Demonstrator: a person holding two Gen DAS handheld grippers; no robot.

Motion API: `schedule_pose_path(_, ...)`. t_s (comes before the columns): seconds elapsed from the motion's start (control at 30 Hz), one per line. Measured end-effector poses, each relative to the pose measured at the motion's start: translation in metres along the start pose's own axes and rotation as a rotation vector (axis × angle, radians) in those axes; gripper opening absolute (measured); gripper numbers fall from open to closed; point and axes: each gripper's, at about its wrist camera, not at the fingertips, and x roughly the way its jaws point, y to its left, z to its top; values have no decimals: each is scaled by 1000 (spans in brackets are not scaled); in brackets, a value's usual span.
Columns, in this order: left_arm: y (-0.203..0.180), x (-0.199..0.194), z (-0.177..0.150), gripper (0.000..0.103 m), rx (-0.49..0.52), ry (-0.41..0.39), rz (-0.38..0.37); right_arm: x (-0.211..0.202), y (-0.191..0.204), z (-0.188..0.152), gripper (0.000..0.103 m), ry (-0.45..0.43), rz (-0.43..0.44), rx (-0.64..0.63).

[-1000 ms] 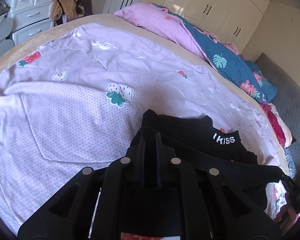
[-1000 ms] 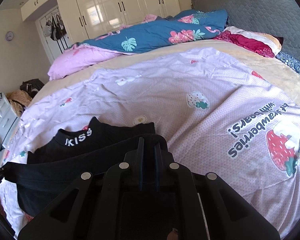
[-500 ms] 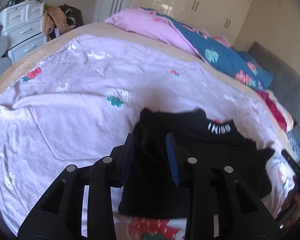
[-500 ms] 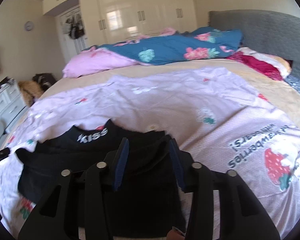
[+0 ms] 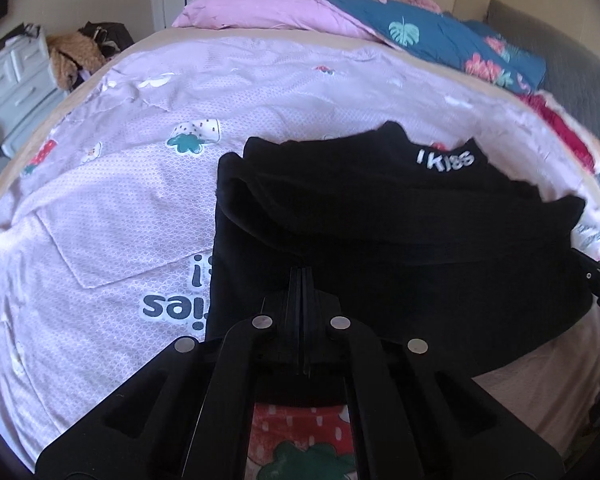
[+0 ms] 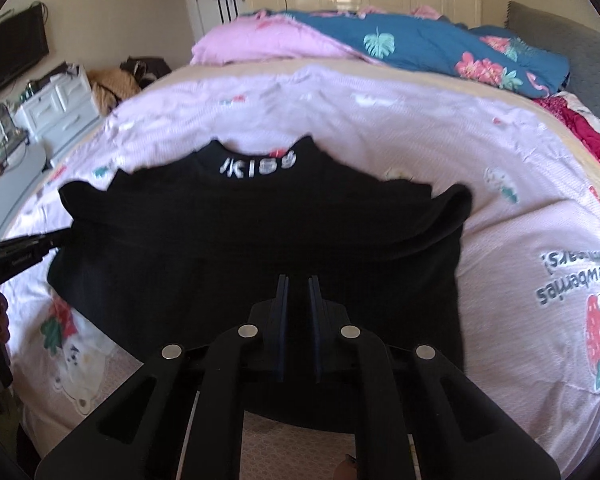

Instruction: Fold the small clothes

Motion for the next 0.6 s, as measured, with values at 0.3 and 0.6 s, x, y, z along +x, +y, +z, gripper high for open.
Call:
schedule_pose_path(0.3, -8, 26, 11, 0, 37, 5, 63, 37, -2, 9, 8, 40, -56, 15)
schedule_pose_path(0.6, -2, 49, 29, 0, 8, -18, 47, 58, -18, 33, 8, 26, -14, 95)
